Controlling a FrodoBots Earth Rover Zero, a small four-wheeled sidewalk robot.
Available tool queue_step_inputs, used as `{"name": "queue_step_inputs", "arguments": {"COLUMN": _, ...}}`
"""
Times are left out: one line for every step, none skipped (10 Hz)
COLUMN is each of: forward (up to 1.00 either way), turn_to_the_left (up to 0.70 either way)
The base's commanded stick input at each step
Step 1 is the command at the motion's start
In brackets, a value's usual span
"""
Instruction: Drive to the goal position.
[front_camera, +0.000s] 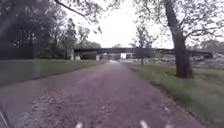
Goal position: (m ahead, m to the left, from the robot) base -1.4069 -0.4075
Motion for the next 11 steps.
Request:
{"name": "queue_step_inputs", "arguments": {"forward": 0.7, "turn_to_the_left": 0.35}}
{"name": "queue_step_inputs", "arguments": {"forward": 0.7, "turn_to_the_left": 0.35}}
{"name": "queue_step_inputs", "arguments": {"forward": 0.7, "turn_to_the_left": 0.35}}
{"name": "queue_step_inputs", "arguments": {"forward": 0.7, "turn_to_the_left": 0.35}}
{"name": "queue_step_inputs", "arguments": {"forward": 0.7, "turn_to_the_left": 0.35}}
{"name": "queue_step_inputs", "arguments": {"forward": 0.7, "turn_to_the_left": 0.22}}
{"name": "queue_step_inputs", "arguments": {"forward": 0.7, "turn_to_the_left": 0.07}}
{"name": "queue_step_inputs", "arguments": {"forward": 0.7, "turn_to_the_left": 0.0}}
{"name": "queue_step_inputs", "arguments": {"forward": 0.7, "turn_to_the_left": 0.0}}
{"name": "queue_step_inputs", "arguments": {"forward": 0.7, "turn_to_the_left": 0.0}}
{"name": "queue_step_inputs", "arguments": {"forward": 0.7, "turn_to_the_left": 0.0}}
